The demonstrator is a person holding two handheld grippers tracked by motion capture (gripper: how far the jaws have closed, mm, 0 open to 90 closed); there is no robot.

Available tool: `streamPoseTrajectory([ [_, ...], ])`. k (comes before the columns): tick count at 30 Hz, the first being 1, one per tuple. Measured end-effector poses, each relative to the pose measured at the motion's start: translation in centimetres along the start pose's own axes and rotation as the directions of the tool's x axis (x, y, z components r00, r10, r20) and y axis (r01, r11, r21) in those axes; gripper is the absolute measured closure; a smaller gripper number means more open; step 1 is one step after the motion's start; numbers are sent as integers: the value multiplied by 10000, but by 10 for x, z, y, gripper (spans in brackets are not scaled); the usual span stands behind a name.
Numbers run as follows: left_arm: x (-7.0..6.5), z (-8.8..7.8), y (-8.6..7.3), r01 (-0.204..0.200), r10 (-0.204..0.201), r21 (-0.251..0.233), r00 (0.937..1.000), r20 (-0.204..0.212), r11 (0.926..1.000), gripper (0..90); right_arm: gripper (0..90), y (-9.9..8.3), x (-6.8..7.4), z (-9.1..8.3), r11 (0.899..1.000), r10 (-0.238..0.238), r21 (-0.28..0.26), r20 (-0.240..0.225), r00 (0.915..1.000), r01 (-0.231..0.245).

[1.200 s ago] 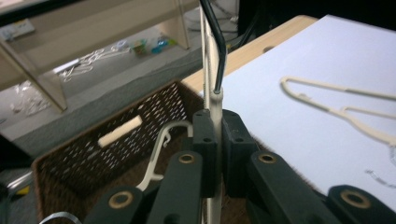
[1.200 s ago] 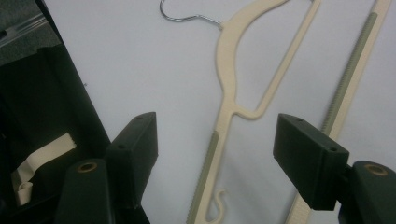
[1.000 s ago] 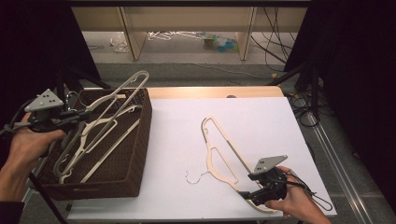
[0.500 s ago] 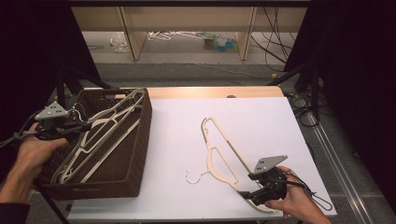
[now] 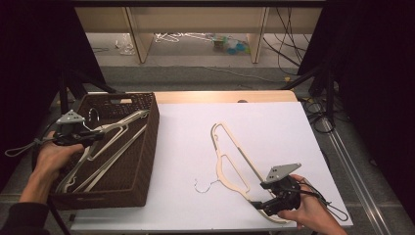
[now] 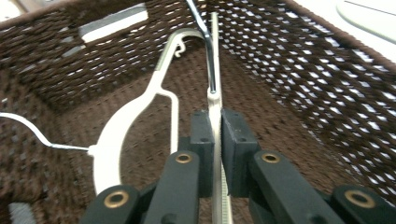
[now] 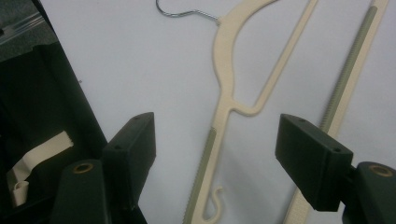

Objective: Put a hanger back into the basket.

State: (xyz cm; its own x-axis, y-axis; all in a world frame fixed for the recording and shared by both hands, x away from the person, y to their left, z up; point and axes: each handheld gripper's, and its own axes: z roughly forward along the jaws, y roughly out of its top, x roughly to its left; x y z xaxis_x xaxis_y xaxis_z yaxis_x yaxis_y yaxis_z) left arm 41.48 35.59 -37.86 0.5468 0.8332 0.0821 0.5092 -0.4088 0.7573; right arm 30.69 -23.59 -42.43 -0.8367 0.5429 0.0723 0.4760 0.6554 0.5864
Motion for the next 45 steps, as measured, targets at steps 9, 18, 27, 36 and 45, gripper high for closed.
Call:
streamPoseTrajectory([
  [9,11,-3,-12,1352,-1257,554,9808,-1490,9893,688,298,-1,0,1,9999,101,-59,41,9999,-100],
  [18,4,-10,-15,2098,-2088,-211,9493,-2351,9775,525,296,-1,0,2,9999,101,42,-47,9999,-101],
  [27,-49,-27,9,1573,-1749,-1409,9768,-1232,9774,347,293,-1,-1,3,9999,119,-50,78,9999,-119],
  [36,-114,-31,26,728,-725,-2357,9973,97,9691,260,276,-1,-2,5,9995,10,-316,304,9995,0],
  [45,-171,-19,24,113,265,-2898,9916,1262,9570,187,225,-3,-3,8,9992,98,-399,119,9999,-93],
])
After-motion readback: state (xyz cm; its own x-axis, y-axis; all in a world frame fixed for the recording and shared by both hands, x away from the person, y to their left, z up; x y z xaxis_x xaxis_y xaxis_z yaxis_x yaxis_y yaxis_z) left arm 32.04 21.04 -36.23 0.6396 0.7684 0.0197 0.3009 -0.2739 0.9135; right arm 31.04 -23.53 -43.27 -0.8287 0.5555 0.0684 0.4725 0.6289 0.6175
